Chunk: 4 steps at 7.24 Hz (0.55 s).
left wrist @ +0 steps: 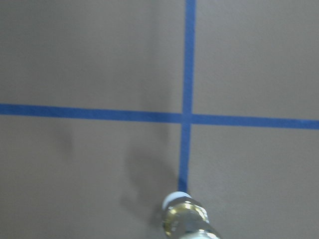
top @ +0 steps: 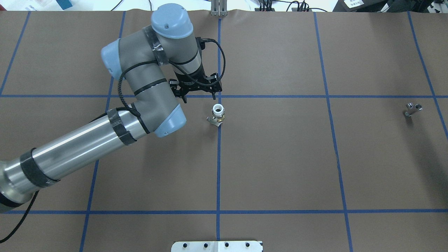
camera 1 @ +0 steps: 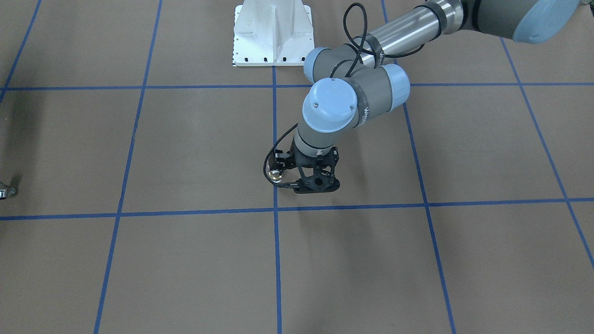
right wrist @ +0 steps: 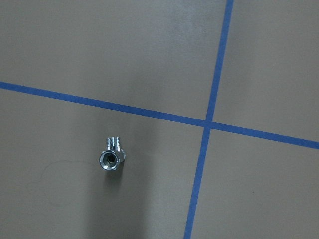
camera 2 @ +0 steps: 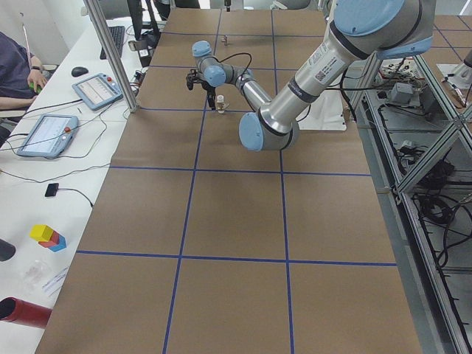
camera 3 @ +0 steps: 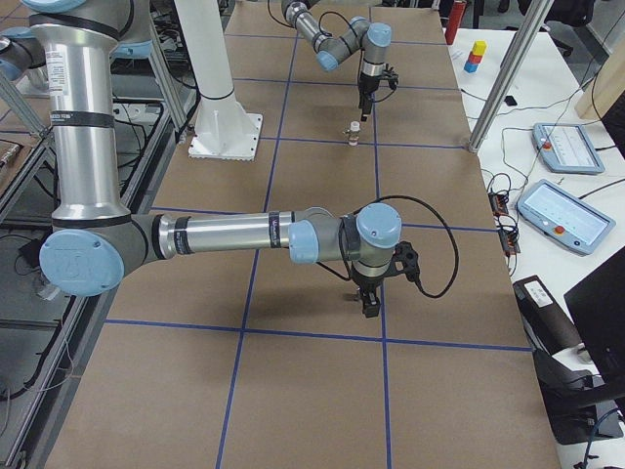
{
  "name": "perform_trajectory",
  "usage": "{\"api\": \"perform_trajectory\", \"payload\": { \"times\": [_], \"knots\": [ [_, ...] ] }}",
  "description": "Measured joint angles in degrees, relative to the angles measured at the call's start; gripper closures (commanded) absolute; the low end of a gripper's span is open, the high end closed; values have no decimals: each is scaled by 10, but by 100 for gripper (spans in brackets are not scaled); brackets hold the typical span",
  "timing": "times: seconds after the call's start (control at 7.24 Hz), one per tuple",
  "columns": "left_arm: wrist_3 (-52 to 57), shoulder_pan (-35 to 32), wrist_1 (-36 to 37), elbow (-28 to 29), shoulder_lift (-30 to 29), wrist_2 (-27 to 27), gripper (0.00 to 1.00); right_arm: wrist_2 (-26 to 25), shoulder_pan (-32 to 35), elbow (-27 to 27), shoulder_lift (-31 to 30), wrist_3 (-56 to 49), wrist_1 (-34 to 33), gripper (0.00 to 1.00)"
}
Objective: Assemble PPR valve and pipe with both arms
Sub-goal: 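Open the left gripper and raise it away from the valve, then move the right gripper down over the chrome pipe fitting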
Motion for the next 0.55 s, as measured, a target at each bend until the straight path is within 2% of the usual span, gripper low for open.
{"api": "perform_trajectory", "payload": {
  "times": [0.55],
  "knots": [
    [2,-25,0,-82,79,-1,0,-23,-100,-25,24,148,70,1]
  ]
}}
